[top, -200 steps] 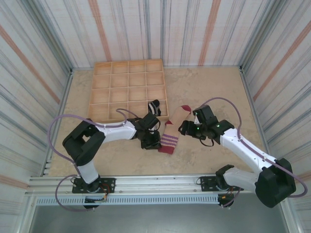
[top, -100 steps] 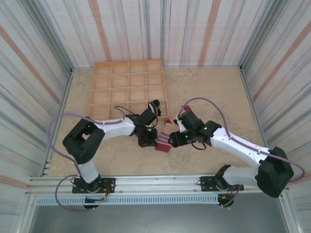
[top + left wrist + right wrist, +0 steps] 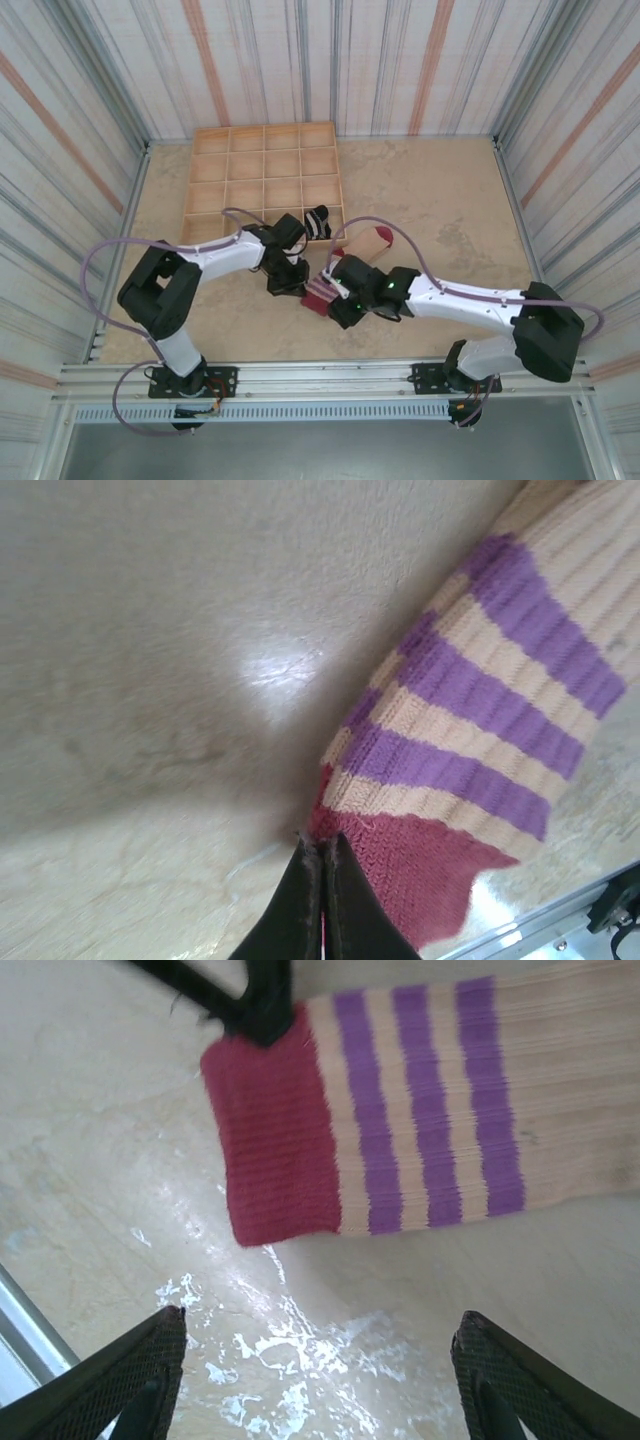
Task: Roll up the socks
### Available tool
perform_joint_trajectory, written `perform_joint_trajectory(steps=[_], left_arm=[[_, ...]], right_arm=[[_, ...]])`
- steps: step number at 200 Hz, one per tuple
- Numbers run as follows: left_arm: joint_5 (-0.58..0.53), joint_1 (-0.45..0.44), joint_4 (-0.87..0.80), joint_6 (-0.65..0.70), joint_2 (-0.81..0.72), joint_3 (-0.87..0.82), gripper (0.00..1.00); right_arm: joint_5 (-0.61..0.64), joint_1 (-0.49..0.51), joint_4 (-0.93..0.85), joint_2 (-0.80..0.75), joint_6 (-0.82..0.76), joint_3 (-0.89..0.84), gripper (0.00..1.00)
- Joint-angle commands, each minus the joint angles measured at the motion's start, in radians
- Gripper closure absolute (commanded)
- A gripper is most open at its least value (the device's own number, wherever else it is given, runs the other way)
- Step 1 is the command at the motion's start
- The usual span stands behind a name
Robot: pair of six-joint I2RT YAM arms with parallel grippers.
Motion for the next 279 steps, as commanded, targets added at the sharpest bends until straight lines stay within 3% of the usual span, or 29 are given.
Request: perform_joint_trajectory(steps=[1, 10, 25, 37, 45, 72, 142, 186, 260, 279], left_arm=[[-0.001, 0.026, -0.089, 0.074, -0.076, 0.002, 0.94], [-0.001, 0.034, -0.105, 0.078, -0.088, 0.002, 0.86], [-0.006, 0.043, -0.127, 0.083, -0.102, -0.004, 0.55], [-0.015, 0.048, -0.138, 0.080, -0.110, -0.010, 0.44], [-0.020, 0.049, -0.140, 0.074, -0.119, -0.018, 0.31], [-0.031, 0.061, -0.136, 0.042, -0.156, -0.041, 0.19], [0.051, 0.213, -0.038, -0.116, -0.383, -0.187, 0.20], [0.046, 0.227, -0.072, -0.102, -0.392, -0.178, 0.21], [0.067, 0.228, -0.038, -0.112, -0.376, -0.200, 0.22], [0.071, 0.228, -0.032, -0.115, -0.374, -0.201, 0.23]], right_arm=[[0.116, 0.059, 0.067, 0.049, -0.112, 0.026, 0.29], [0.137, 0.081, 0.091, 0.070, -0.131, 0.024, 0.30], [0.169, 0.112, 0.135, 0.097, -0.159, 0.023, 0.32], [0.192, 0.133, 0.176, 0.116, -0.183, 0.022, 0.34], [0.202, 0.144, 0.198, 0.128, -0.201, 0.025, 0.35], [0.232, 0.162, 0.247, 0.179, -0.246, 0.048, 0.38], [0.229, 0.175, 0.306, 0.286, -0.290, 0.067, 0.43], [0.274, 0.180, 0.312, 0.348, -0.262, 0.061, 0.47], [0.387, 0.190, 0.330, 0.413, -0.231, 0.057, 0.65], [0.347, 0.180, 0.329, 0.413, -0.204, 0.051, 0.77]])
